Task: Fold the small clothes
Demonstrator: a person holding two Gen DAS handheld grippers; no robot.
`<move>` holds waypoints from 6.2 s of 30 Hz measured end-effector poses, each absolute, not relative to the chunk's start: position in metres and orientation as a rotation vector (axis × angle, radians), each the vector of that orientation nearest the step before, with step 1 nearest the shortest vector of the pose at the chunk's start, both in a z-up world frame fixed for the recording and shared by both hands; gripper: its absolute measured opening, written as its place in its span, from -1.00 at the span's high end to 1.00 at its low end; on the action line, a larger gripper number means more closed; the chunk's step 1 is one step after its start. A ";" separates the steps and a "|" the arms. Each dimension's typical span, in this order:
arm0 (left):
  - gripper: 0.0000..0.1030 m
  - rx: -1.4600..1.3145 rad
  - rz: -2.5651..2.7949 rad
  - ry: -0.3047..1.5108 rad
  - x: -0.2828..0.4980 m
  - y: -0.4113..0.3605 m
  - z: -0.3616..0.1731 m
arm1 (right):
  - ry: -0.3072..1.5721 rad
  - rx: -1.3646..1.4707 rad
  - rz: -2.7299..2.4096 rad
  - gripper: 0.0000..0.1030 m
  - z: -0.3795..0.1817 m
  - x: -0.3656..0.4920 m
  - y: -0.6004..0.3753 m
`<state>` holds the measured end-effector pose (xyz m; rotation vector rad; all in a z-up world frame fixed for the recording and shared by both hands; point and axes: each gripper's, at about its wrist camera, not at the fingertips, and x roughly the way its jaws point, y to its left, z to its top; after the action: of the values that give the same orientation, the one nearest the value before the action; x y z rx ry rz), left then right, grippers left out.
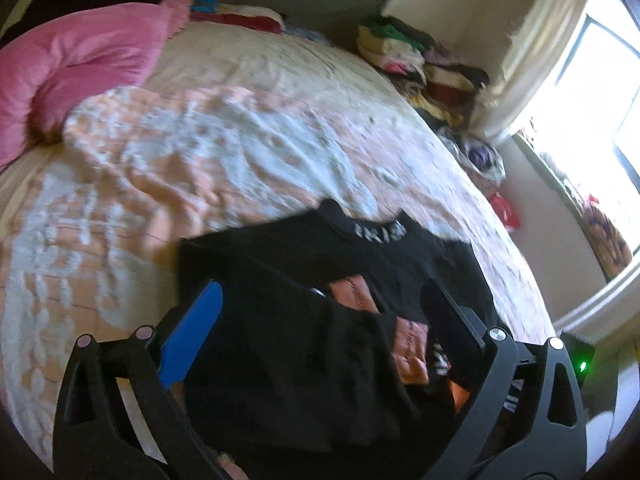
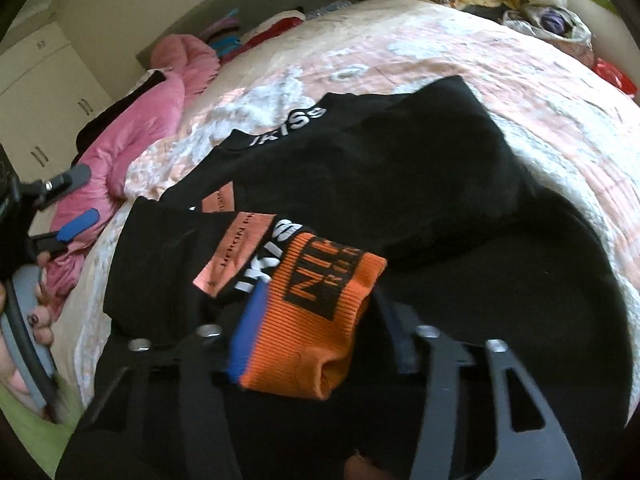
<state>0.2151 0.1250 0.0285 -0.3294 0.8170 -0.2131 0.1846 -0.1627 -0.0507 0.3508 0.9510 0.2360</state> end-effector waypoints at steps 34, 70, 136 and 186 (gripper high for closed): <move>-0.81 -0.300 -0.149 0.853 0.215 0.135 0.017 | 0.728 0.069 0.275 0.84 0.033 0.223 -0.177; -0.04 -0.096 -0.232 1.004 0.207 0.070 -0.034 | 0.852 0.080 0.281 0.32 -0.005 0.213 -0.155; -0.81 -0.140 -0.248 0.928 0.186 0.084 0.012 | 0.825 0.150 0.224 -0.91 0.006 0.172 -0.166; -0.82 -0.215 -0.129 0.836 0.063 0.120 0.021 | 0.727 0.167 0.211 -0.91 0.051 0.085 -0.223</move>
<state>0.0633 0.1196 0.0209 -0.2150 0.8360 -0.1287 0.0847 -0.2225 0.0505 0.1671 0.7266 0.2109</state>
